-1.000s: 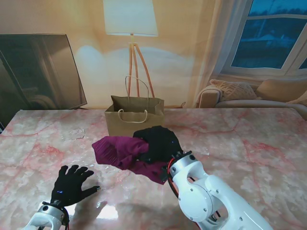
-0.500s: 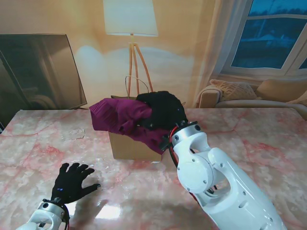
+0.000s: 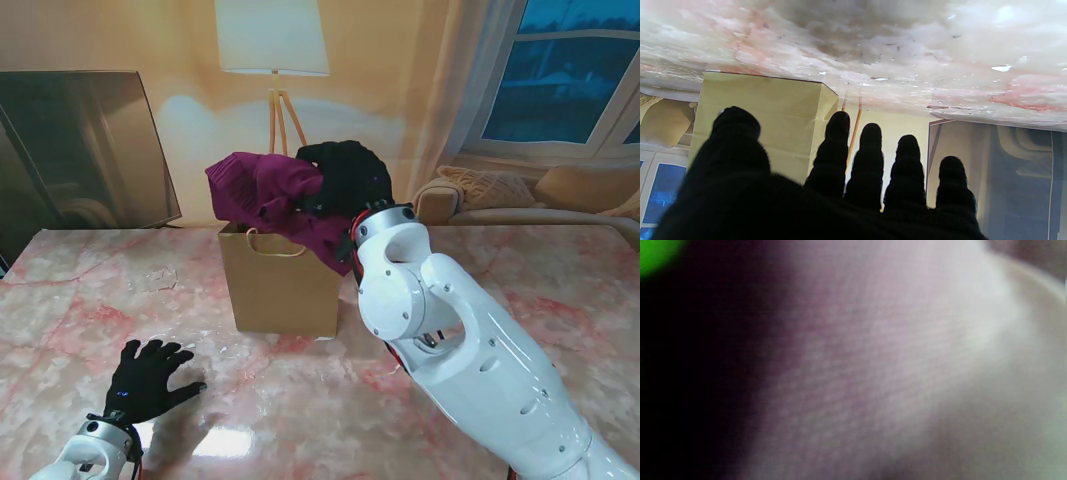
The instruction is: Fold the socks and the shorts into the kraft paper bag
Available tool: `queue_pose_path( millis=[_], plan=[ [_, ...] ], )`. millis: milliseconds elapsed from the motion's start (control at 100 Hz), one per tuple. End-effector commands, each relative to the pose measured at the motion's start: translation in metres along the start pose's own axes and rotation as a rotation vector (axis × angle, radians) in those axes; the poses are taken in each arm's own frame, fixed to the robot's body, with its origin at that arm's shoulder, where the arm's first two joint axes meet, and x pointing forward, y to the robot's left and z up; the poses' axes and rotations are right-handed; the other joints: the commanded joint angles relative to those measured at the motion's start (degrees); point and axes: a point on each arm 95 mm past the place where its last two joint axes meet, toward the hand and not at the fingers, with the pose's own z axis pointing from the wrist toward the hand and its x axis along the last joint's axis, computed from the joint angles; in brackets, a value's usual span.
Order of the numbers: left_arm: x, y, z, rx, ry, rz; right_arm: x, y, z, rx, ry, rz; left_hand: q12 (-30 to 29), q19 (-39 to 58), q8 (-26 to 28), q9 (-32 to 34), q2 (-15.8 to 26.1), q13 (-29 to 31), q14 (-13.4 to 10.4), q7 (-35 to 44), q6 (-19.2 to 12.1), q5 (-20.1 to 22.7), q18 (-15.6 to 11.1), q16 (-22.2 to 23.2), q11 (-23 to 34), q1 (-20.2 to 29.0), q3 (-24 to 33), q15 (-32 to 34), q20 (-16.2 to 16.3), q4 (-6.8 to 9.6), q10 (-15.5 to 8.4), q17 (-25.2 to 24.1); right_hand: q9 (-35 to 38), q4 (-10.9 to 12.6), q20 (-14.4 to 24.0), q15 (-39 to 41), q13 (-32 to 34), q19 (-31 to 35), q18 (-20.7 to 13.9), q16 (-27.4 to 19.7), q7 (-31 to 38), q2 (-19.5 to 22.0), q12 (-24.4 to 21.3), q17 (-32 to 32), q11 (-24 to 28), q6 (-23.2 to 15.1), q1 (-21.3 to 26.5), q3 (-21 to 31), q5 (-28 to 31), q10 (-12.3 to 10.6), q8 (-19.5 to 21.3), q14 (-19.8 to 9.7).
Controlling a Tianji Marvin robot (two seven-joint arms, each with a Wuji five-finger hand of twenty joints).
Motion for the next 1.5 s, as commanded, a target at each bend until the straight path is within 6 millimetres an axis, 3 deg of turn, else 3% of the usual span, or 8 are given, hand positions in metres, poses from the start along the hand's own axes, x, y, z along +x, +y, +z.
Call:
queue_pose_path(
  millis=[0,570,930,1070,1220,1420,1490],
  plan=[
    [0.0,0.001,0.0,-0.004,0.002,-0.008,0.0,-0.003,0.005,0.001,-0.012,-0.003,-0.71,-0.96,-0.46,-0.72,1.94,-0.34,-1.21,-0.92,-0.12,-0.07,0.34,-0.72,-1.15,1.6,-1.72,-1.4,-0.54,3.36,0.4,-0.81,1.6,2.64,-1.11,1.5,2.03,1.15,-3.22,0.86,4.79,3.64,0.62,1.37,-0.54,-4.21,3.72,1.62,2.47,0.08,1.47,1.38],
    [-0.002,0.006,0.001,-0.011,0.006,-0.018,-0.013,-0.031,0.04,0.01,-0.089,-0.122,-0.72,-2.29,-0.34,-0.72,1.98,-0.69,-1.19,-0.83,-0.06,0.22,0.13,-0.87,-1.21,1.72,-2.01,-1.51,-0.7,3.45,0.59,-1.21,0.64,3.28,-0.97,0.25,2.07,0.59,-2.97,1.04,4.47,6.97,1.32,1.26,-0.2,-2.57,3.02,0.86,2.08,0.55,-1.58,1.5],
    [-0.001,0.007,0.001,-0.029,0.007,-0.028,-0.022,-0.042,0.049,0.032,-0.055,-0.278,-0.73,-4.09,-0.29,-0.72,2.16,-0.94,-1.21,-0.85,-0.07,0.22,-0.31,-0.98,-1.24,1.74,-2.14,-1.61,-0.91,3.49,0.58,-1.43,-3.37,4.51,1.02,-0.29,1.59,1.54,-2.2,4.27,4.11,14.88,5.26,0.2,2.73,-2.41,1.52,-0.53,-0.07,-0.14,-4.82,1.79],
    [-0.001,0.008,0.001,-0.031,0.004,-0.034,-0.022,-0.044,0.05,0.027,-0.022,-0.355,-0.73,-4.81,-0.26,-0.71,2.24,-0.99,-1.24,-0.81,-0.18,0.31,-0.38,-1.0,-1.24,1.78,-2.19,-1.61,-0.92,3.51,0.61,-1.45,-5.54,4.34,3.93,0.94,1.33,2.66,-2.82,9.02,3.53,16.77,9.13,-2.08,6.18,-3.09,-0.15,-2.21,-0.59,-1.87,-6.99,1.04],
    [-0.001,0.008,0.001,-0.036,0.006,-0.035,-0.021,-0.049,0.049,0.019,0.012,-0.422,-0.72,-5.44,-0.22,-0.6,2.33,-0.95,-1.2,-0.76,-0.33,0.36,-0.5,-1.02,-1.21,1.79,-2.28,-1.61,-0.82,3.53,0.61,-1.42,-10.52,4.05,6.24,5.27,-3.56,3.57,-3.95,16.16,3.56,17.38,17.04,-5.85,9.13,-4.05,-1.57,-3.23,-0.69,-4.07,-9.63,-0.42],
    [-0.002,0.008,0.001,-0.034,0.005,-0.039,-0.019,-0.052,0.05,0.066,0.04,-0.491,-0.73,-6.16,-0.17,-0.67,2.67,-1.0,-1.24,-0.67,-0.35,0.5,-0.49,-1.03,-1.25,1.78,-2.37,-1.6,-0.62,3.57,0.57,-1.42,-16.92,4.95,9.32,7.39,-10.7,3.08,-4.36,20.97,2.07,26.76,25.18,-11.96,10.15,-2.89,-0.34,-6.53,-3.91,-5.16,-9.16,-0.58],
    [-0.002,0.009,0.001,-0.035,0.005,-0.041,-0.019,-0.054,0.05,0.083,0.043,-0.517,-0.73,-6.38,-0.14,-0.68,2.78,-1.08,-1.25,-0.62,-0.47,0.61,-0.54,-1.03,-1.25,1.82,-2.4,-1.63,-0.56,3.58,0.46,-1.43,-19.11,5.68,10.4,7.28,-12.95,2.45,-4.4,22.09,0.87,31.84,26.77,-13.87,9.84,-1.05,-1.3,-8.87,-5.86,-4.81,-8.15,-0.33]
  ],
)
